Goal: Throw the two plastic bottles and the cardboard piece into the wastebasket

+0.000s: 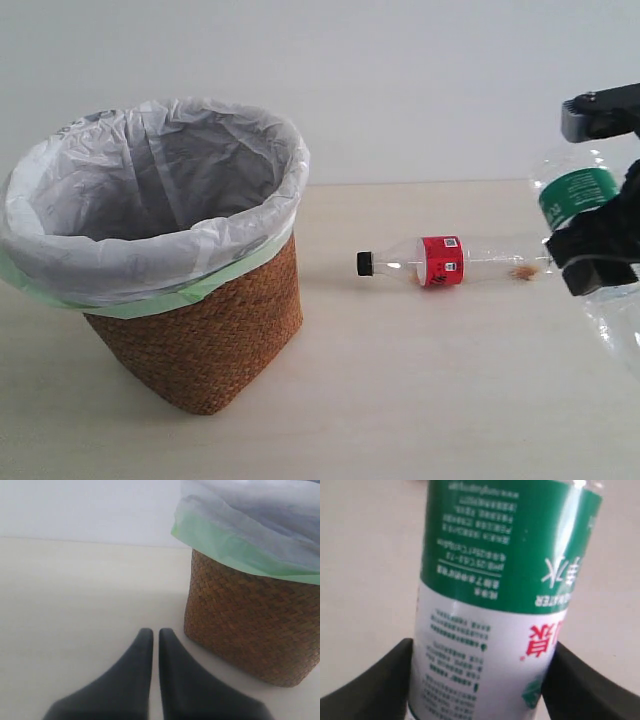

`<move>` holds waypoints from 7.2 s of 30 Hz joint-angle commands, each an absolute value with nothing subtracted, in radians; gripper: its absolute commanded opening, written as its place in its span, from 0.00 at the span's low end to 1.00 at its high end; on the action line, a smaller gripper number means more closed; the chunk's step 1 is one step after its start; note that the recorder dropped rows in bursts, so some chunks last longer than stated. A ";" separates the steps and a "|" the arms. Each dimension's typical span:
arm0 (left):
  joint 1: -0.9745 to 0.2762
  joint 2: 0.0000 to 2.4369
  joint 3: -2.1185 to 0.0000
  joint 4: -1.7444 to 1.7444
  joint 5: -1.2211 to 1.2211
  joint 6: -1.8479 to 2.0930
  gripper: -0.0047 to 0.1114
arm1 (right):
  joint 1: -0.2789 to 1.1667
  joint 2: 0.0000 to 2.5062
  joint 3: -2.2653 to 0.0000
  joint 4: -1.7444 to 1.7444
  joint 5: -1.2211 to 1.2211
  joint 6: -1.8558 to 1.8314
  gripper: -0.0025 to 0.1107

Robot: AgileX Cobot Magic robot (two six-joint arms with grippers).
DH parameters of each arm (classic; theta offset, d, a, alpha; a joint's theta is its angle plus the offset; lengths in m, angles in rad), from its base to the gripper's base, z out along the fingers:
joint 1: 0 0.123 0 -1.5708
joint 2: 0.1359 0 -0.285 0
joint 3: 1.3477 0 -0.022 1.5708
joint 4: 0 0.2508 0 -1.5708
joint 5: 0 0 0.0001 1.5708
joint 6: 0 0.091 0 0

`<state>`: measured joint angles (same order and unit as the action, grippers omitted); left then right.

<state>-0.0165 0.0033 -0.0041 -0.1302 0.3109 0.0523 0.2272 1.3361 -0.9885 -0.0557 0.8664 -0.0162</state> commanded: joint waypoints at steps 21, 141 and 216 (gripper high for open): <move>-0.016 0.000 0.000 -0.127 0.310 0.044 0.07 | 0.640 1.772 -2.049 0.300 0.881 0.083 0.68; -0.016 0.000 0.000 -0.127 0.310 0.044 0.07 | 0.361 1.391 -1.056 -0.631 0.867 0.585 0.08; -0.016 0.000 0.000 -0.127 0.310 0.044 0.07 | 0.947 0.800 -0.463 -1.031 0.345 1.258 0.03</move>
<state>-0.0165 0.0033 -0.0041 -0.1302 0.3109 0.0523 0.9464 0.8672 -0.5126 -1.0037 0.3227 1.2395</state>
